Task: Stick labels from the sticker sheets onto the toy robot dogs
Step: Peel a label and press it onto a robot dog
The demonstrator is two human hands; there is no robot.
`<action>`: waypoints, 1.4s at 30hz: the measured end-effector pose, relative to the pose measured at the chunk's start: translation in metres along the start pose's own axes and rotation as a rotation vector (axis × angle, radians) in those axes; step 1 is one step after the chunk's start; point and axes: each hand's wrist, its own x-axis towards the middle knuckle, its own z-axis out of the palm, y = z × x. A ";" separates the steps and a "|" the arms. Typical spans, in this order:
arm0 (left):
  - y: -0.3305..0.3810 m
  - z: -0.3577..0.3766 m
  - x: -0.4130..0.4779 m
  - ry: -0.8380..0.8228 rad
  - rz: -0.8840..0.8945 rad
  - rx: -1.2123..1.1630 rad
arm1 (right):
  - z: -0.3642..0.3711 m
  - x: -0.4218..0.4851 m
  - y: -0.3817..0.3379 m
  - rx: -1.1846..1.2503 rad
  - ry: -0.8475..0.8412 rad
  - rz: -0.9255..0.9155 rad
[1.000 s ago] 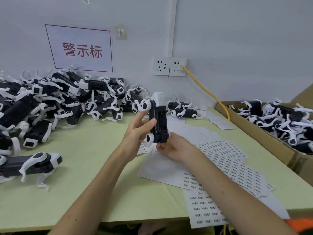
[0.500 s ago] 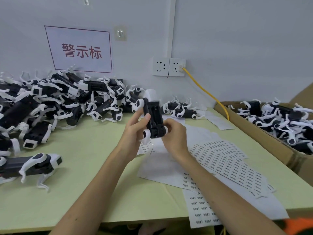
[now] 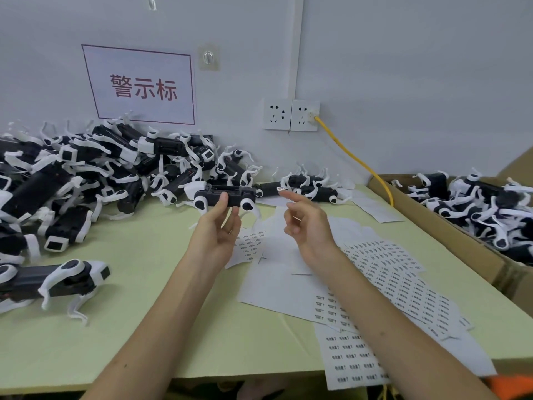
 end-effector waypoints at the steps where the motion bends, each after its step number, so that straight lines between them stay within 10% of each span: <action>1: -0.001 0.000 0.000 0.018 -0.007 -0.026 | 0.000 0.000 0.001 0.026 -0.030 0.026; 11: -0.002 0.003 -0.003 0.004 -0.019 -0.093 | 0.016 -0.014 0.018 -0.161 -0.486 0.191; 42: -0.009 0.010 -0.012 -0.184 0.029 0.062 | 0.017 -0.013 0.022 -0.048 -0.489 0.205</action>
